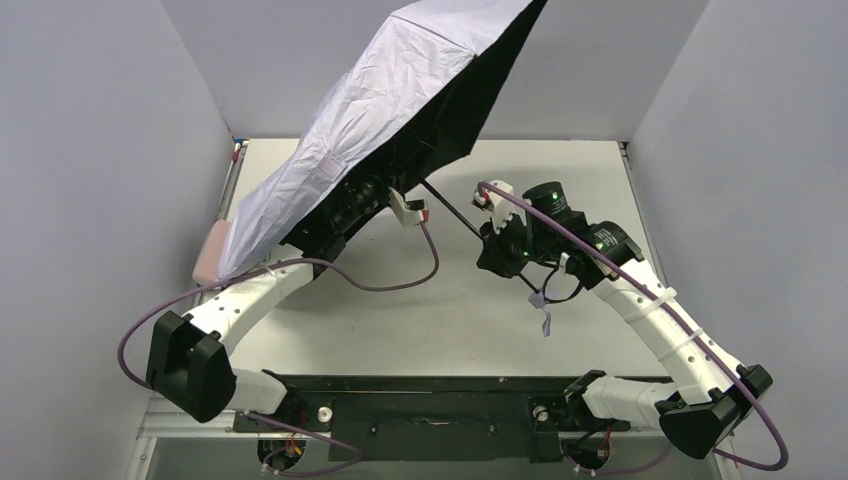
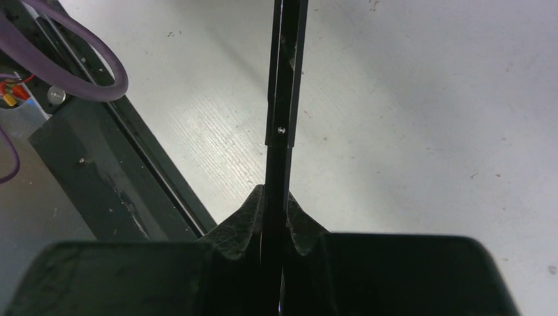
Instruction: Open the umbrella
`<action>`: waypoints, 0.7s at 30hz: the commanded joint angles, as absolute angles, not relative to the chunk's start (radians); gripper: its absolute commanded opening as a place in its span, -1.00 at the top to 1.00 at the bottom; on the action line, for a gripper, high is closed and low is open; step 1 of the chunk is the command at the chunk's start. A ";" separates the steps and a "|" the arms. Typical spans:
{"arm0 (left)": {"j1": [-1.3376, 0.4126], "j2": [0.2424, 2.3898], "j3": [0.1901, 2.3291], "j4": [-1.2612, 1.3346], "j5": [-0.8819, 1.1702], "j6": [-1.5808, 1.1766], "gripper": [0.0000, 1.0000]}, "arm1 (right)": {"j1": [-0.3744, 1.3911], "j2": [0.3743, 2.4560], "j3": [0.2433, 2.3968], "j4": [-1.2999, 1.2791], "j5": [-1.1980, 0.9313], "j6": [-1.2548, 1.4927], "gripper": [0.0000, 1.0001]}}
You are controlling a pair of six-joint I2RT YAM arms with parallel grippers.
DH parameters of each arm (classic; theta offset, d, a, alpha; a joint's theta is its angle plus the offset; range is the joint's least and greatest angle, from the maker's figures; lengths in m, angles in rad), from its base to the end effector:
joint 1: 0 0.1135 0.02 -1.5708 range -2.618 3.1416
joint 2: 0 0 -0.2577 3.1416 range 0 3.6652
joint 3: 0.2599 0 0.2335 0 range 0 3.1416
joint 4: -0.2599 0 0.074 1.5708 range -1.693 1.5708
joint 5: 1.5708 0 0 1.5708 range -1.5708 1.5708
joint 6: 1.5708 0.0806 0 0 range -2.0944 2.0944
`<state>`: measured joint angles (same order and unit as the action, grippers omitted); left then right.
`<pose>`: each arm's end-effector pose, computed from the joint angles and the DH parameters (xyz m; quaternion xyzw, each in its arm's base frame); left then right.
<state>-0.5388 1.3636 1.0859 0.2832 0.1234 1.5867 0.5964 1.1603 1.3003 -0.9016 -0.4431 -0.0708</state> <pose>0.2991 -0.1904 0.3624 0.6362 0.3042 0.3164 0.6345 0.1779 0.1625 0.3394 -0.3754 0.8190 0.2948 0.3184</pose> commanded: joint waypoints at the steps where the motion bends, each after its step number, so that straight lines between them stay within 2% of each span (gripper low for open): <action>1: -0.367 1.407 1.161 0.365 -0.151 1.579 0.35 | 0.606 1.065 1.305 -0.996 -0.487 -0.184 1.00; 3: -0.347 1.420 1.174 0.369 -0.157 1.586 0.43 | 0.607 1.061 1.300 -1.006 -0.459 -0.192 1.00; 17: -0.233 1.483 1.230 0.443 -0.192 1.631 0.53 | 0.610 1.046 1.251 -1.055 -0.362 -0.233 1.00; 19: -0.225 1.486 1.233 0.454 -0.187 1.633 0.58 | 0.613 1.047 1.243 -1.062 -0.347 -0.237 1.00; 21: -0.220 1.479 1.226 0.468 -0.165 1.626 0.78 | 0.614 1.048 1.233 -1.069 -0.324 -0.244 1.00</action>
<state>-0.4156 1.4738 1.1496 0.3271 0.1902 1.6363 0.6041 1.1511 1.2636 -0.7704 -0.3229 -0.1631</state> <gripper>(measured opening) 0.201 0.057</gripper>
